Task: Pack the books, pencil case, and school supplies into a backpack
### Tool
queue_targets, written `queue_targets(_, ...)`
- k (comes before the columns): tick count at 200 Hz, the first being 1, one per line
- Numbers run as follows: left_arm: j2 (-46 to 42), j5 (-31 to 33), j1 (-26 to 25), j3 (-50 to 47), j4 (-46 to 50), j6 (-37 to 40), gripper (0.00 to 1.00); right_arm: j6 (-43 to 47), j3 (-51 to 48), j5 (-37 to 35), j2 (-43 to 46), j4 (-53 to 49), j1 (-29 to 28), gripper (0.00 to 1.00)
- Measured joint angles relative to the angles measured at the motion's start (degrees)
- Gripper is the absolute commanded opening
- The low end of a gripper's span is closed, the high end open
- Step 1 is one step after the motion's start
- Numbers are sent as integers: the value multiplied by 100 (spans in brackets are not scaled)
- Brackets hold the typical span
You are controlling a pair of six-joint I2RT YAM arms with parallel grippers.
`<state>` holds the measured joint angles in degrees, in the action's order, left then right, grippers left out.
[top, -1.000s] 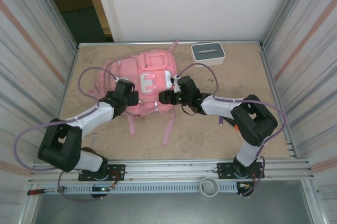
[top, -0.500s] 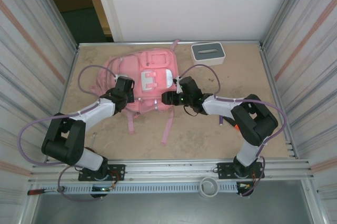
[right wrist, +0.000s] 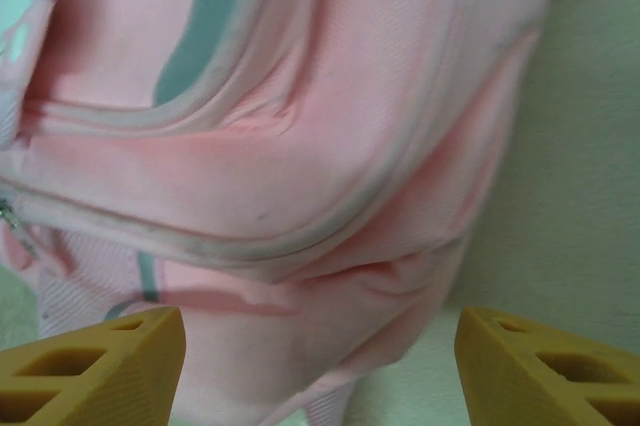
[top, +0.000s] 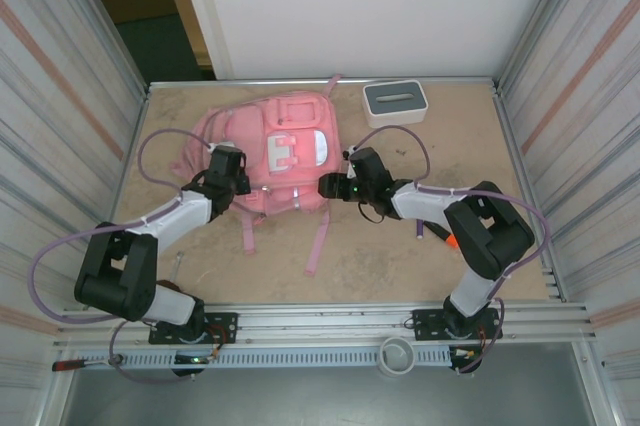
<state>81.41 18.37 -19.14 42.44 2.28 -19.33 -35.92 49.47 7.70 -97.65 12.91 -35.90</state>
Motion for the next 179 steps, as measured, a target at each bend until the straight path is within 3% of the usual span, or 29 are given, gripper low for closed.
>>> queue_targets(93,-35,-94,35,-122,-203,-44,19,-640,448,138,-566,249,433,70)
queue_targets(114,-74,-149,35,-210,-302,-87,17,-741,466,249,-654,302,450,56)
queue_targets(139,-138,-243,44,-262,-326,-153,13,-822,470,393,-684,474,459,28)
queue_targets(179,-560,-479,-24,-396,-284,-199,12,-914,284,498,-518,675,638,8)
